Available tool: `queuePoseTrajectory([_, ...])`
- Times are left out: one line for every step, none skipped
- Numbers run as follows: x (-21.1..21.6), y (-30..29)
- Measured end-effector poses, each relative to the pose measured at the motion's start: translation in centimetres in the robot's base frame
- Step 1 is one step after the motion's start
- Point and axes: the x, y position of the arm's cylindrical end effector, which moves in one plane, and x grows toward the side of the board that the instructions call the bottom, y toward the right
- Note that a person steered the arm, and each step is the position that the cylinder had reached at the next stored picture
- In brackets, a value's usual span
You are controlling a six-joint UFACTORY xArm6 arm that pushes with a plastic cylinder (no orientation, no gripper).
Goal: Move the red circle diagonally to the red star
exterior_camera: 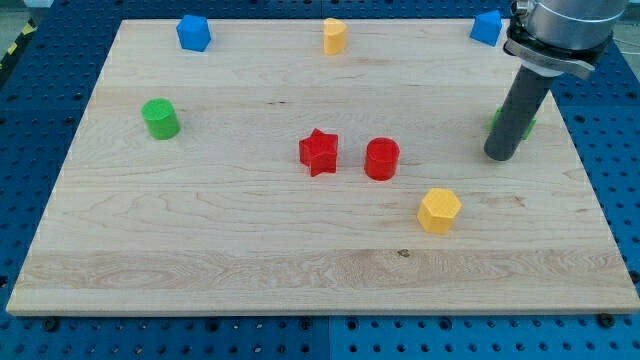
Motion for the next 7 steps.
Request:
queuePoseTrajectory([0.0,-1.5])
queuePoseTrajectory([0.0,-2.1])
queuePoseTrajectory([0.0,-3.8])
queuePoseTrajectory([0.0,-7.0])
queuePoseTrajectory([-0.6,-9.6])
queuePoseTrajectory([-1.0,-9.6])
queuePoseTrajectory([-0.6,-11.5])
